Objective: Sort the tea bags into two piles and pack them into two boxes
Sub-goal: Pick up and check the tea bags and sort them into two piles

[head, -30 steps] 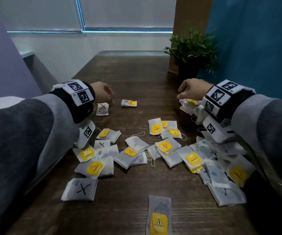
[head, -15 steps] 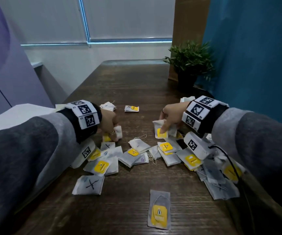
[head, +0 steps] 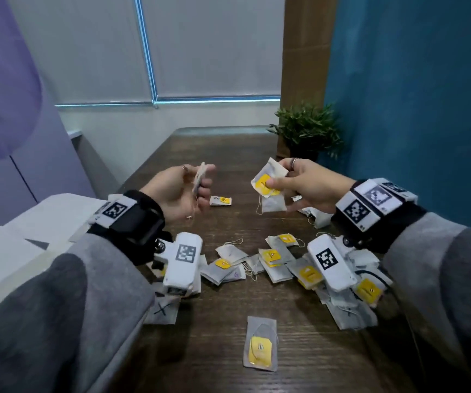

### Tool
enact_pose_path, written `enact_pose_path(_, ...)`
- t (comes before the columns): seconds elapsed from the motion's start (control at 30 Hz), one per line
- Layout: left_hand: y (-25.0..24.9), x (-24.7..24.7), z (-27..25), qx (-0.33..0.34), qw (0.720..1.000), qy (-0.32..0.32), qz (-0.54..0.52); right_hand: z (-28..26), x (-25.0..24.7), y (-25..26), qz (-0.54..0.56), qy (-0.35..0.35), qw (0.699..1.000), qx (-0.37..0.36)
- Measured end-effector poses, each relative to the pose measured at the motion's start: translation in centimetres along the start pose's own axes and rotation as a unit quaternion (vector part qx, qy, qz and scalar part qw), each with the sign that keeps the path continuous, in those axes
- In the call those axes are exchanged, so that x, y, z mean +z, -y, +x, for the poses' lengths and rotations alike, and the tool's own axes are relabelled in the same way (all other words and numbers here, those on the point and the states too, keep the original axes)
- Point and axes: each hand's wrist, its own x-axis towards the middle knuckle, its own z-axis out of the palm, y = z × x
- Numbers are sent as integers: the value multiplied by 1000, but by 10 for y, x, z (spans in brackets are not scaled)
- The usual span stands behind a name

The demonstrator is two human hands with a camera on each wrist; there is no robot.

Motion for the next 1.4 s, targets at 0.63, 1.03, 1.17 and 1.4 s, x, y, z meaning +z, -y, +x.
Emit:
enact_pose_path(0.63, 54, 24, -18, 18, 995, 87, 44, -25, 42, -2, 205, 11, 978, -35)
enact_pose_path(1.03, 56, 16, -19, 53, 997, 1, 64, -37, 23, -17, 149, -91, 974, -143)
enact_pose_path(1.17, 55, 15, -19, 87, 994, -12, 71, -42, 18, -16, 119, -93, 972, -178)
enact_pose_path(1.4, 53, 18, -26, 174, 967, -30, 184, -48, 13, -16, 118, -69, 978, -160)
